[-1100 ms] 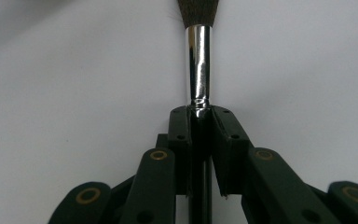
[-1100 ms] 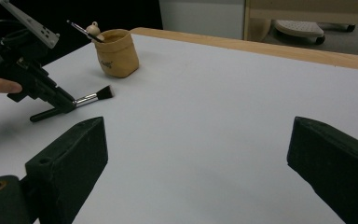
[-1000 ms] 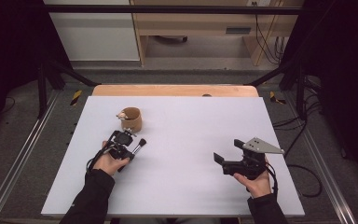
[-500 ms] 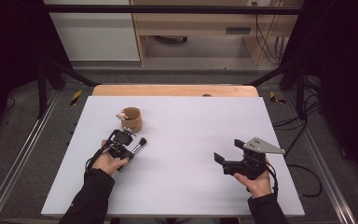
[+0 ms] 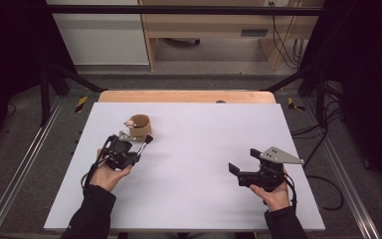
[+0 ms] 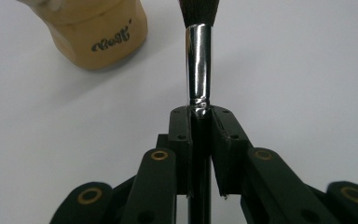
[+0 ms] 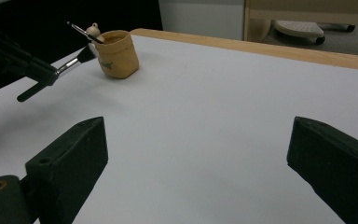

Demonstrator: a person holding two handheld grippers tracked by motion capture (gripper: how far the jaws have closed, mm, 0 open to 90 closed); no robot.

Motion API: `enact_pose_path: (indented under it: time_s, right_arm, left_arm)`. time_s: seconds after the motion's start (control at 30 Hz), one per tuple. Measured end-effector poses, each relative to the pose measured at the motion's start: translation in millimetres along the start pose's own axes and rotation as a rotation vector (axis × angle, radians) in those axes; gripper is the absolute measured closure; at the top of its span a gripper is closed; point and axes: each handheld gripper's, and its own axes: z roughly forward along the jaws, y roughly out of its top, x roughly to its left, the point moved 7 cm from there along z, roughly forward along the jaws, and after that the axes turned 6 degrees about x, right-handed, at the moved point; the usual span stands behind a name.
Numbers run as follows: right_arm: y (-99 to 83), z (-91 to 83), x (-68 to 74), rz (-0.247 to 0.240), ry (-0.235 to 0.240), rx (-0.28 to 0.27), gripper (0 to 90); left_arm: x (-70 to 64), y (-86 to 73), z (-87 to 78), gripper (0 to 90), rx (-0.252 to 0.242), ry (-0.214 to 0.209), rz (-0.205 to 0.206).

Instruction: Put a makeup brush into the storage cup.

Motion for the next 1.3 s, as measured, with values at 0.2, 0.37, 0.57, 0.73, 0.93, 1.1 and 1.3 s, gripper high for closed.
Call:
enact_pose_path:
  time_s: [0.2, 0.37, 0.57, 0.73, 0.93, 1.1, 1.3]
  right_arm:
    - [-0.2, 0.0, -0.3, -0.001, -0.002, 0.002, 5.7]
    - [-0.2, -0.1, -0.5, 0.0, -0.003, 0.001, 5.6]
    - [-0.1, -0.4, -0.7, 0.003, -0.001, 0.0, 5.7]
    - [-0.1, -0.3, -1.2, 0.004, -0.003, 0.0, 5.6]
    - [-0.2, -0.6, -1.4, 0.005, -0.005, -0.001, 5.7]
    - [0.1, -1.4, -1.7, 0.005, -0.002, -0.003, 5.7]
    - [0.4, -2.0, -2.3, 0.005, -0.003, -0.005, 5.6]
  left_arm:
    - [-1.1, 5.8, -14.9, 78.7, -0.076, 0.004, -0.004]
    - [-1.9, 11.4, -22.4, 78.7, -0.131, 0.01, -0.017]
    - [-2.0, 19.7, -30.6, 78.6, -0.205, 0.022, -0.046]
    - [-3.8, 26.1, -35.5, 78.7, -0.251, 0.021, -0.064]
    - [-5.4, 31.8, -37.2, 78.7, -0.275, 0.021, -0.066]
    - [-6.3, 37.1, -40.6, 78.7, -0.312, 0.028, -0.075]
    - [-5.1, 46.3, -43.3, 78.7, -0.363, 0.04, -0.058]
